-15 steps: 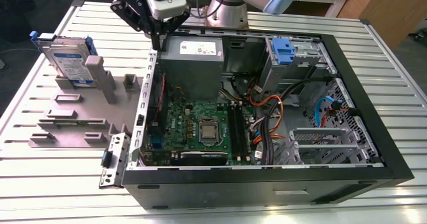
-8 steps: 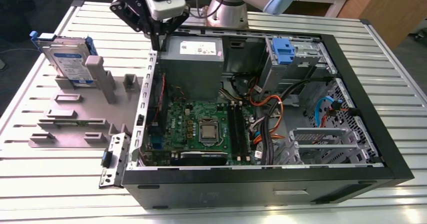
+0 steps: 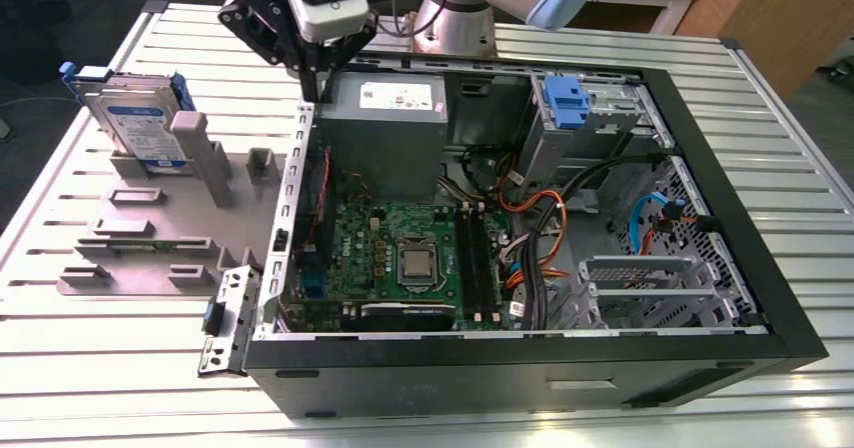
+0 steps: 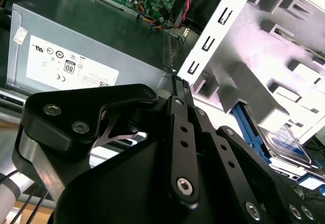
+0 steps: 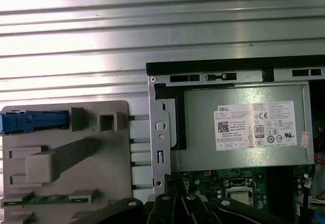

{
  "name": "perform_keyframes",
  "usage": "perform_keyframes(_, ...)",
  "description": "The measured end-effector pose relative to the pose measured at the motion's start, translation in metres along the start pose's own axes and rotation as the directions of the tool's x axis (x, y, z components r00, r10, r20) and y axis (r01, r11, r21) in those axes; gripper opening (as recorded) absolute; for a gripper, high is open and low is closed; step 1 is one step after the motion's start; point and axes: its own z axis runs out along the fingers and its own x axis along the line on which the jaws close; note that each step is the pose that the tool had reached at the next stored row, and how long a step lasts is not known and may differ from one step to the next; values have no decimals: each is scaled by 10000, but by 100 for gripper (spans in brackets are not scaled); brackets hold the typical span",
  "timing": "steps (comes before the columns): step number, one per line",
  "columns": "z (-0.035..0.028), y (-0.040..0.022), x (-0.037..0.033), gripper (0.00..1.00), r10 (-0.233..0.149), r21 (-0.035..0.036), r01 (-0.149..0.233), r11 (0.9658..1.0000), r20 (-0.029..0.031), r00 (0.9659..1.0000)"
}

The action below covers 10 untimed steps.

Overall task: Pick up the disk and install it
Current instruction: 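Reach for the disk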

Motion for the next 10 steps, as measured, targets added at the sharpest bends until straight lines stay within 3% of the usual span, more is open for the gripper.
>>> perform_keyframes(10,11,-2,19,11,0,0,0,10000,-6,10000)
